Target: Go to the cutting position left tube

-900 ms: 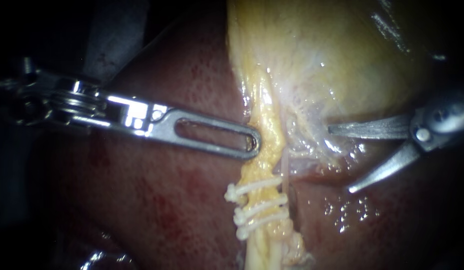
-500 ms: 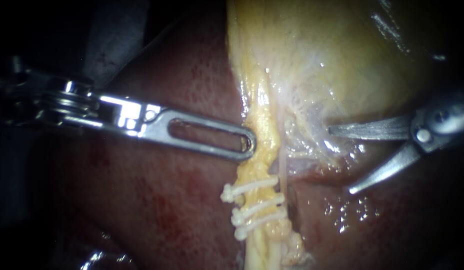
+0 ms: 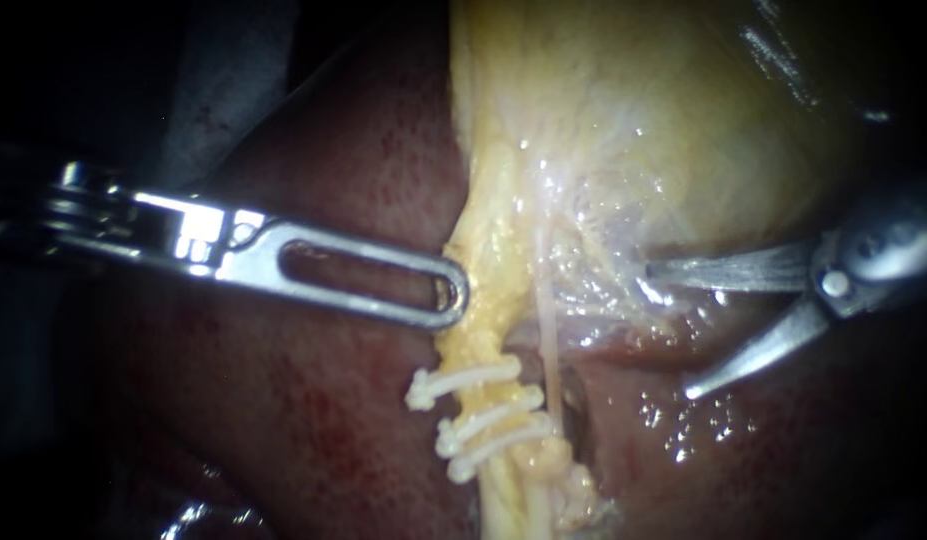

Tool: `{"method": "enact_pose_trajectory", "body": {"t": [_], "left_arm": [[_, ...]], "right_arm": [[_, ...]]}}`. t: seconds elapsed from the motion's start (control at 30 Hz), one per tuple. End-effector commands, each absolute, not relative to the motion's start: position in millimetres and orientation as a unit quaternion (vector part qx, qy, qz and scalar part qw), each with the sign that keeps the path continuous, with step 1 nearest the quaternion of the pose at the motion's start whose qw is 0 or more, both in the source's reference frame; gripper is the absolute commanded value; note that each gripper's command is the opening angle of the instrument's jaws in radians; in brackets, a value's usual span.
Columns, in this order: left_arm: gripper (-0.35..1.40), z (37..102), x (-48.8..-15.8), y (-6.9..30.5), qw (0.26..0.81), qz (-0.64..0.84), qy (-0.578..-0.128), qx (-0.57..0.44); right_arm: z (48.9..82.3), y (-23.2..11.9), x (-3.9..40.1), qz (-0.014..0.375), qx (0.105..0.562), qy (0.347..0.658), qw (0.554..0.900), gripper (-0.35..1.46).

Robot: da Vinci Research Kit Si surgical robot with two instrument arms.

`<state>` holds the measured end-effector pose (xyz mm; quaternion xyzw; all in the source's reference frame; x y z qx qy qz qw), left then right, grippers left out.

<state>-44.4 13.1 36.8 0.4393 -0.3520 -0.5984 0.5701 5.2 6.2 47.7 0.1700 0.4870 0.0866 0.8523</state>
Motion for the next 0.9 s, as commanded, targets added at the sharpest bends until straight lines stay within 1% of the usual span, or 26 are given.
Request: {"method": "enact_pose_trajectory", "body": {"t": [0.03,0.13,0.27,0.3,0.37,0.5,0.53,0.7,0.9], "left_arm": [[-0.35,36.6,-44.3,13.1,0.569,-0.599,-0.353,0.439],[-0.35,36.2,-44.1,13.1,0.568,-0.6,-0.354,0.439],[-0.35,35.9,-43.9,13.1,0.567,-0.6,-0.354,0.439],[-0.35,35.9,-43.9,13.1,0.567,-0.6,-0.354,0.439],[-0.35,35.9,-43.9,13.1,0.567,-0.6,-0.354,0.439],[-0.35,35.9,-43.8,13.1,0.567,-0.6,-0.354,0.439],[-0.35,35.9,-43.8,13.1,0.567,-0.6,-0.354,0.439],[-0.35,35.9,-43.8,13.1,0.567,-0.6,-0.354,0.439],[-0.35,35.9,-43.9,13.1,0.567,-0.601,-0.354,0.439]], "right_arm": [[47.7,6.1,5.2,0.09,0.179,0.482,0.853,1.39],[47.9,5.9,5.4,0.088,0.195,0.474,0.854,1.37],[48.2,5.4,5.7,0.085,0.229,0.458,0.855,1.3],[48.3,5.2,5.9,0.088,0.236,0.452,0.856,1.27],[48.6,4.9,6.1,0.093,0.244,0.443,0.858,1.27],[49.3,4.1,6.8,0.109,0.271,0.411,0.863,1.15],[49.5,3.9,7.0,0.108,0.276,0.406,0.864,1.15],[50.4,3.6,8.3,0.108,0.295,0.376,0.872,1.13],[51.2,4.1,9.9,0.099,0.308,0.356,0.877,1.1]]}}
